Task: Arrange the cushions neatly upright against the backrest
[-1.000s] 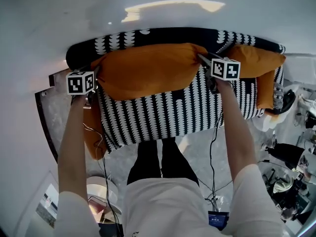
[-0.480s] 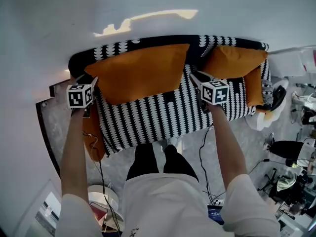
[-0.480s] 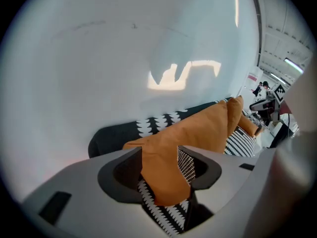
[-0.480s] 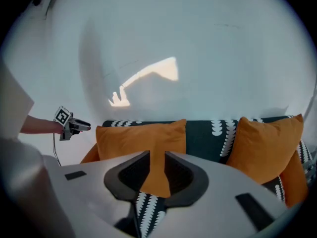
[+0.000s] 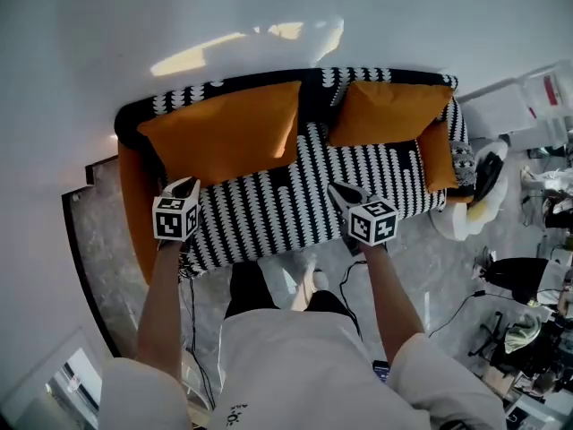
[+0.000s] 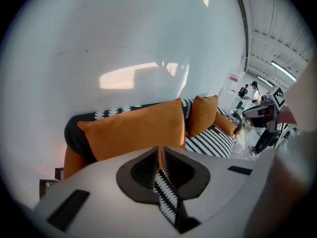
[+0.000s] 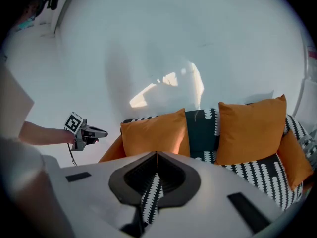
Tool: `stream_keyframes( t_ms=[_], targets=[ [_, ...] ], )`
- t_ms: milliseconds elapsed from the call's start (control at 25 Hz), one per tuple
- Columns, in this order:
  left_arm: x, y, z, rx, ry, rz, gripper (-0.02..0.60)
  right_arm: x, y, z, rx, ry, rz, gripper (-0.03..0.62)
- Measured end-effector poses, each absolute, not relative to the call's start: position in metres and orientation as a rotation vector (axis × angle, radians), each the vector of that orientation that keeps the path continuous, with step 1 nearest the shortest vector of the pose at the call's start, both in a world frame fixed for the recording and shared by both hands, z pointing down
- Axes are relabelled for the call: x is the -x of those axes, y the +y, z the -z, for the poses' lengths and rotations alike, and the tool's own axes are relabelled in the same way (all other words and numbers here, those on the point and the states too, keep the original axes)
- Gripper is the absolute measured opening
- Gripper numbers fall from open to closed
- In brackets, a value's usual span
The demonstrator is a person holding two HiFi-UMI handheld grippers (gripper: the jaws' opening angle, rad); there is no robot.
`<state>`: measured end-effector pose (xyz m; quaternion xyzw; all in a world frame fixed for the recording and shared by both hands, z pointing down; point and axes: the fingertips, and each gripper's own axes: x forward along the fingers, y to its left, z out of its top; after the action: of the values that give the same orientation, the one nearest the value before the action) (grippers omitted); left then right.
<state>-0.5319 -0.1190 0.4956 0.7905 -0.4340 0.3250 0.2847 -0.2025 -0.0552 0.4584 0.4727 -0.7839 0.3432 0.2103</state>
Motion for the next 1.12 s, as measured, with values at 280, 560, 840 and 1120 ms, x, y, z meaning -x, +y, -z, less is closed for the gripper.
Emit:
stream_keyframes(
  t_ms=[280, 560, 840, 1120],
  targets=[
    [0.396, 0.007, -0.461, -2.149, -1.228, -0.774, 0.018, 0.124, 0.038, -0.413, -1.322, -2.347, -0.867, 0.023],
    [0.273, 0.145, -0.417, -2.136, -1.28, -0.589, 0.018, 0.045, 0.155, -0.381, -1.225, -2.457, -0.769, 0.023],
    [0.237, 0.214, -0.366, -2.228, -1.267, -0.549, 0.018, 0.021, 0.221, -0.35, -1.272, -2.508, -0.772, 0.023],
    [0.236, 0.227, -0.318, -2.334, -1.266, -0.48, 0.018, 0.022, 0.242, -0.313, -1.354, -2.524, -0.704, 0.023]
  ],
)
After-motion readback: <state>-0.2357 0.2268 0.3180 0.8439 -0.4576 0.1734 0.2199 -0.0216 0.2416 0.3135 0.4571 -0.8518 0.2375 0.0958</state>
